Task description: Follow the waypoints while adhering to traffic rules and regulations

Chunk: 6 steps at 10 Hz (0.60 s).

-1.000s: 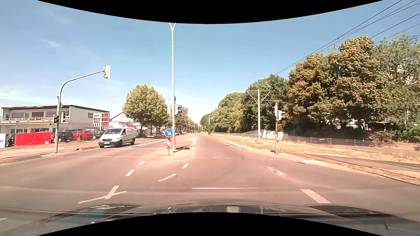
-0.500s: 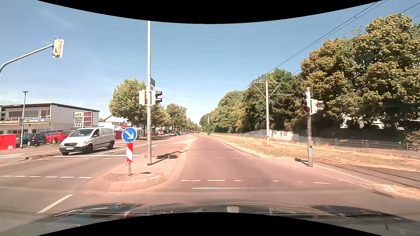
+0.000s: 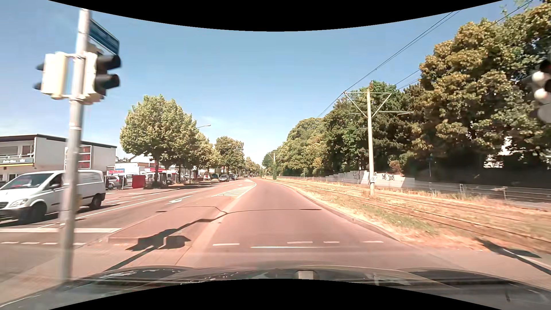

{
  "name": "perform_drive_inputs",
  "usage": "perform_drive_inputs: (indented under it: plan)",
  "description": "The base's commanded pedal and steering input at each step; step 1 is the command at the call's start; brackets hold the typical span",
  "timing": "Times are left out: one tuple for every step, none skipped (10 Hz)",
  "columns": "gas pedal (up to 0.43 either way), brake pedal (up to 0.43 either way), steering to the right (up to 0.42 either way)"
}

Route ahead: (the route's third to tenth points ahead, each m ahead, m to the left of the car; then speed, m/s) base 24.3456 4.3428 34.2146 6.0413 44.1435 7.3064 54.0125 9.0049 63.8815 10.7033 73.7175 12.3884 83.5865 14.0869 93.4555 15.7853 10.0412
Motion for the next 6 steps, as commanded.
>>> perform_drive_inputs:
  plan:
    - [0.189,0.000,-0.009]
    - [0.189,0.000,-0.009]
    - [0.189,0.000,-0.009]
    - [0.189,0.000,-0.009]
    - [0.189,0.000,-0.010]
    - [0.189,0.000,-0.010]
